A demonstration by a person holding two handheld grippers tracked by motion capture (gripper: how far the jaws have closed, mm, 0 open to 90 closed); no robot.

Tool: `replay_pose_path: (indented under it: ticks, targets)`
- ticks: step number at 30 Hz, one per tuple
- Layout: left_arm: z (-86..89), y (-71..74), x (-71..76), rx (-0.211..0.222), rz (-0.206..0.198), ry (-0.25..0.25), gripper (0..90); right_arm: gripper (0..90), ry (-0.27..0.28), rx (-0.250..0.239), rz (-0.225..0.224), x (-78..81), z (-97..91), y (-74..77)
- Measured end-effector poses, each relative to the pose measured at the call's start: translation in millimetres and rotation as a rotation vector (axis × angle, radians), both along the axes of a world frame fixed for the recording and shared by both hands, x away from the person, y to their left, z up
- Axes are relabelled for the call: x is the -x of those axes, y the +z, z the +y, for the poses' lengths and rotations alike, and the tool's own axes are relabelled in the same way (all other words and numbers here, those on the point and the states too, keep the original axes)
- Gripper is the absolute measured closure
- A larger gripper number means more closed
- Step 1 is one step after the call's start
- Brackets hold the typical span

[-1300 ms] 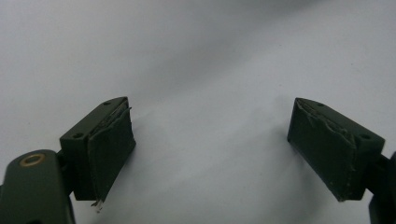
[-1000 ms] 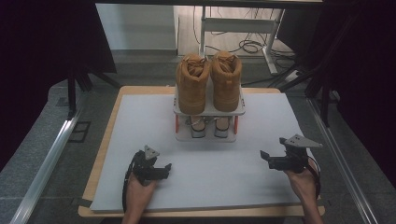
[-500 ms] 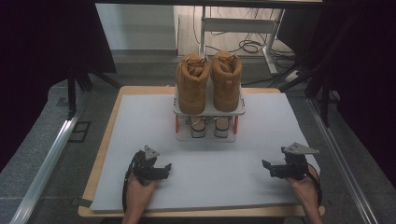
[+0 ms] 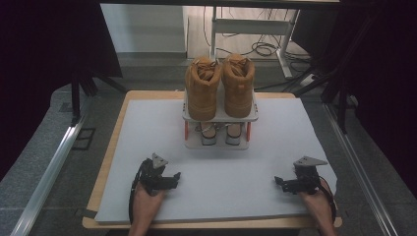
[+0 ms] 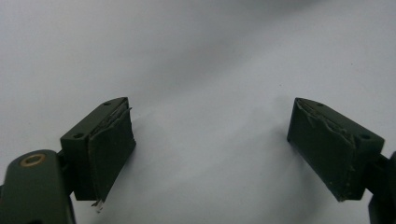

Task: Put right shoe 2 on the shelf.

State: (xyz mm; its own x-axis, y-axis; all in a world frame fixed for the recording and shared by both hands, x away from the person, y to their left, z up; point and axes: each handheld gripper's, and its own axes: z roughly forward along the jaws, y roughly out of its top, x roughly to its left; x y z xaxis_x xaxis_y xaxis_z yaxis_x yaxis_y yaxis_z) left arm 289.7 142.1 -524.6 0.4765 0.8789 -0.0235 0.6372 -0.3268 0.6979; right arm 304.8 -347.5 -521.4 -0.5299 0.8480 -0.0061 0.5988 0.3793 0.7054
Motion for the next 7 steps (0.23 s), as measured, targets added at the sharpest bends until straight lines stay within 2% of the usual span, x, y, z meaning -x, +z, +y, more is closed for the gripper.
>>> replay_pose_path:
  ticks: [7]
  targets:
    - [0.1, 0.0, -0.1, 0.000, 0.001, 0.000, 14.2, 0.6, 0.001, 0.003, 0.002, 0.0, 0.2, -0.4]
